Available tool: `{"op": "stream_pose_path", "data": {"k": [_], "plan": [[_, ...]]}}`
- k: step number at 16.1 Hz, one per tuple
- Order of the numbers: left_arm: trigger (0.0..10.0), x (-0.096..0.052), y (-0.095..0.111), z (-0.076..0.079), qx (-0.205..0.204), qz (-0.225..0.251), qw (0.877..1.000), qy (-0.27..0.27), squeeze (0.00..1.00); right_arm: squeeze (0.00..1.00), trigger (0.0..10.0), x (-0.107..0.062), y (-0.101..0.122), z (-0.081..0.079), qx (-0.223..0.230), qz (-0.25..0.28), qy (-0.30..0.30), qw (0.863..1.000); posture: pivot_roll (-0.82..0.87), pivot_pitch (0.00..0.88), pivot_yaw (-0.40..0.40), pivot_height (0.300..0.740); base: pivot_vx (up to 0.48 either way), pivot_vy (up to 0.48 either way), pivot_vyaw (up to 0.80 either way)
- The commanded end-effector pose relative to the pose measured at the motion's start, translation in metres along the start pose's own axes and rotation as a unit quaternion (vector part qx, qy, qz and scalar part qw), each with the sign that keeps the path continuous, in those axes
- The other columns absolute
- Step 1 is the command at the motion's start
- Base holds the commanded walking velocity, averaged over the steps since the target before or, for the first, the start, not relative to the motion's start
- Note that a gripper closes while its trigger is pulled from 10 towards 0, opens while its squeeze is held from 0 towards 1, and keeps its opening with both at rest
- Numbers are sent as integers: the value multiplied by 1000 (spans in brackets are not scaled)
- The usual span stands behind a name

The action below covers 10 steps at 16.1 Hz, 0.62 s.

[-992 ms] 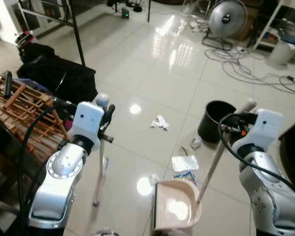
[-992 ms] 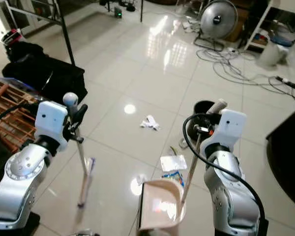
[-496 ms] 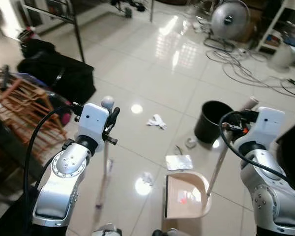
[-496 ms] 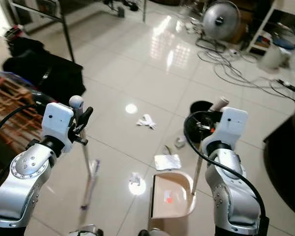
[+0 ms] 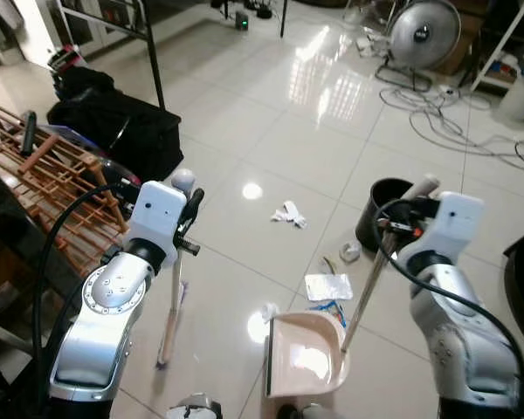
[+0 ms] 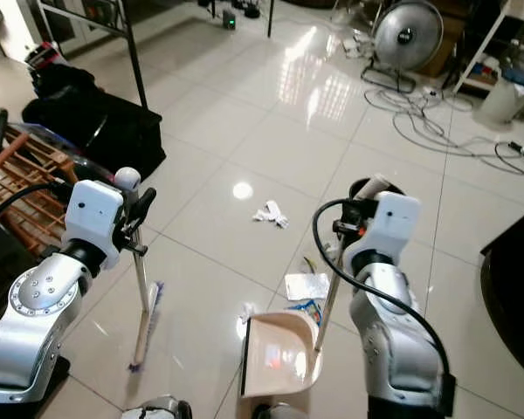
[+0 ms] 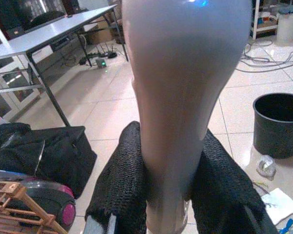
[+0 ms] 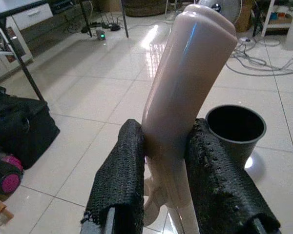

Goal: Sweep floor

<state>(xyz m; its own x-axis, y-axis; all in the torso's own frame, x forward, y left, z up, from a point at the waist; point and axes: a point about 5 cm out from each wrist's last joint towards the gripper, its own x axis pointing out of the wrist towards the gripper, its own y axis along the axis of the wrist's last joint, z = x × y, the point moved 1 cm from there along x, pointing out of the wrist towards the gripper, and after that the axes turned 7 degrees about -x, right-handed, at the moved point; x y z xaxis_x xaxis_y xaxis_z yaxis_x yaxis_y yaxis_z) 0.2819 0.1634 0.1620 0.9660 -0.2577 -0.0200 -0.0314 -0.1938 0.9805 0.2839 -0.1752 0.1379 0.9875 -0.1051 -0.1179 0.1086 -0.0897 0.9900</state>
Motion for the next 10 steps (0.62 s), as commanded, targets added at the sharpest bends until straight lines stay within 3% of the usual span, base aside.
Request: {"op": "stream_pose_path", "data": {"k": [1,3,10], "plan": [[10000,0,9,-2,10,21,1000,-1,0,0,10000,7,9,-1,-2,29,-2,1000,104,128,-83,740,0,0,0],[10000,-2,12,-5,4,27,1000,9,0,0,10000,18,4,-6,-7,31,-5,999,111,131,-86,740,0,0,0],[10000,-8,9,-4,-15,25,999,12,0,0,10000,32,-6,-13,-13,57,18,998,121,155,-83,740,0,0,0]]}}
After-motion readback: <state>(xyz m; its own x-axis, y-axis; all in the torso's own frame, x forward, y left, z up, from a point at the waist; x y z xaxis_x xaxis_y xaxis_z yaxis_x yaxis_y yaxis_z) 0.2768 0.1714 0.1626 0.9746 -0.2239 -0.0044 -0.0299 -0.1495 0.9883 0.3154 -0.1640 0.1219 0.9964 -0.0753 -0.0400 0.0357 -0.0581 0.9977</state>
